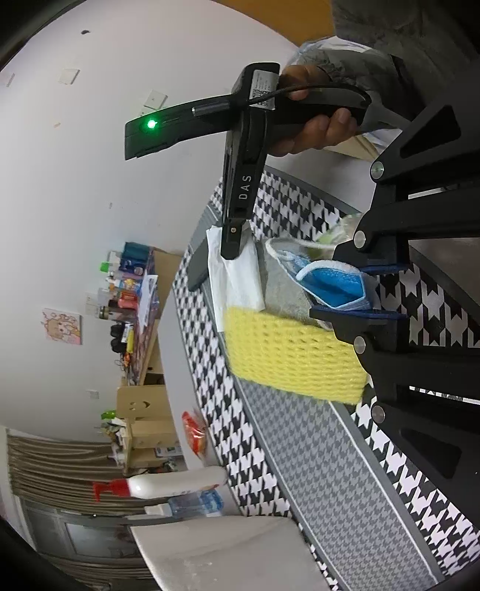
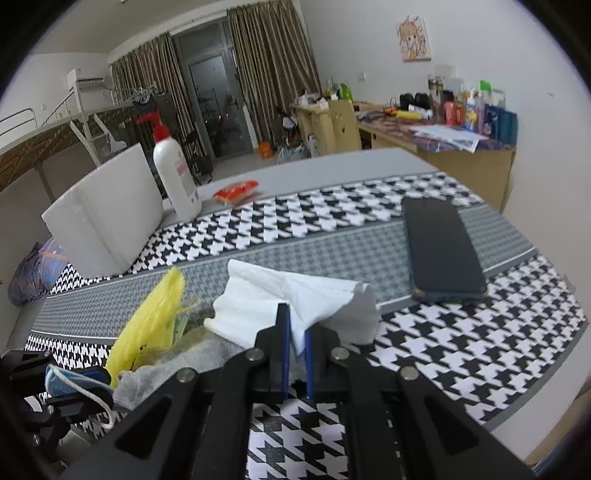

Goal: Organize soft objects

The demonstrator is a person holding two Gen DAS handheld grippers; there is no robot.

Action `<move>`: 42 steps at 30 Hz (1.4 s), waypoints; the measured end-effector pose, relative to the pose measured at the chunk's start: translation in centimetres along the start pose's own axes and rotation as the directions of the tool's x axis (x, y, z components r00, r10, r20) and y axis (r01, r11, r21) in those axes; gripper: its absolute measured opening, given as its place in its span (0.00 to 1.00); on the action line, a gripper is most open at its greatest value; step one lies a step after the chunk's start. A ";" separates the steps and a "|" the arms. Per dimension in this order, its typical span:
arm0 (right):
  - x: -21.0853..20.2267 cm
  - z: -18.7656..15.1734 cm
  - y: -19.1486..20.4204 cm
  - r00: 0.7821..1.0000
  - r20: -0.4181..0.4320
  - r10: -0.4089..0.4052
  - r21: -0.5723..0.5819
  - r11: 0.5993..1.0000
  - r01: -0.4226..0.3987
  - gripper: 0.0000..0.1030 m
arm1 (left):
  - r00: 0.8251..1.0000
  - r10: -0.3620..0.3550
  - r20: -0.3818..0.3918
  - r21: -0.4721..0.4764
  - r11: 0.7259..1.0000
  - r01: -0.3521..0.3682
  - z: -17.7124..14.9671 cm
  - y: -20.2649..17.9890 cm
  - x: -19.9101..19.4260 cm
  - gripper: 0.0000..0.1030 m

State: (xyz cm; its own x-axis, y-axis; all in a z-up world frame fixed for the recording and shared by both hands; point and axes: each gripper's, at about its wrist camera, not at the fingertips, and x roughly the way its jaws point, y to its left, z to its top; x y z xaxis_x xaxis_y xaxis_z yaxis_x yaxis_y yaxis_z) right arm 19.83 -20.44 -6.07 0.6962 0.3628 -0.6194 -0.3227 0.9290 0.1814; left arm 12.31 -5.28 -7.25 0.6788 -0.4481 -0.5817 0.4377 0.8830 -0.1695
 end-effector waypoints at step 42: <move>-1.4 -1.5 2.1 0.997 0.012 -0.080 -0.126 0.989 0.081 0.54 | 0.997 0.037 0.073 -0.076 0.997 -0.032 0.4 2.3 -4.2 0.11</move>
State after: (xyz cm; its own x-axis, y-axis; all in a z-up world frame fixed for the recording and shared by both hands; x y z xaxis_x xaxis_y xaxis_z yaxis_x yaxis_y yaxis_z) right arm 17.21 -19.09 -5.97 0.7277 0.2883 -0.6223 -0.3433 0.9386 0.0334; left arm 10.68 -1.46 -4.85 0.7361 -0.4239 -0.5278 0.3696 0.9049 -0.2113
